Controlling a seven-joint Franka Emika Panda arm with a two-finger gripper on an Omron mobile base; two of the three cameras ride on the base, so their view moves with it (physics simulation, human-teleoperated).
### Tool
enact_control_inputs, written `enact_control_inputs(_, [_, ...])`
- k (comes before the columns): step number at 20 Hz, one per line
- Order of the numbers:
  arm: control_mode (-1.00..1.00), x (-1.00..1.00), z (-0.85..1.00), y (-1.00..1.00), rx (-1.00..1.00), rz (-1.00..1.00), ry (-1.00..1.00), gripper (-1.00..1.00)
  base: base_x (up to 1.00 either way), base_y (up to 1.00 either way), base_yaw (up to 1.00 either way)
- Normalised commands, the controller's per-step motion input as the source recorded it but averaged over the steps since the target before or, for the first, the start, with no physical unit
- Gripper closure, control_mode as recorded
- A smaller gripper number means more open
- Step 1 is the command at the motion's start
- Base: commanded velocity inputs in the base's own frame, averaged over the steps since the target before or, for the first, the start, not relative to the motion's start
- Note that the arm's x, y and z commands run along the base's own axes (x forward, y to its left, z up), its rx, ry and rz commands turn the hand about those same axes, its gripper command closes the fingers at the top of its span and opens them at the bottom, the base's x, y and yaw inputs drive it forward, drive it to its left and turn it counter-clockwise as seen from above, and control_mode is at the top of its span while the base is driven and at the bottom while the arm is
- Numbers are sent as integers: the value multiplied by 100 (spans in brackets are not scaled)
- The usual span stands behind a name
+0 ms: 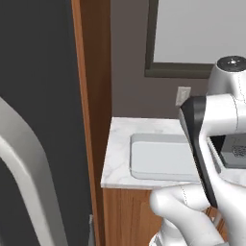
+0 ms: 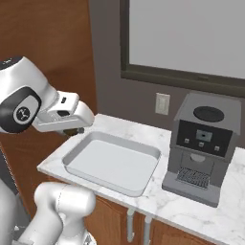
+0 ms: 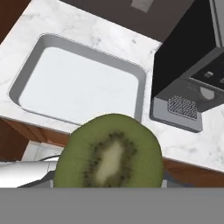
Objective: Pick the tangerine and kiwi from the fridge and place them inside the tupperware on the counter.
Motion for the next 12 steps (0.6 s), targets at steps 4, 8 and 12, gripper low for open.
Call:
enact_control_inputs(4, [-100,8,-6,-6,3,7,0,100,34,-20,15])
enact_control_inputs(8, [-100,18,-45,-22,5,50,0,100,0,0,0])
enact_control_inputs(12, [-100,24,-52,-9,0,73,0,100,0,0,0])
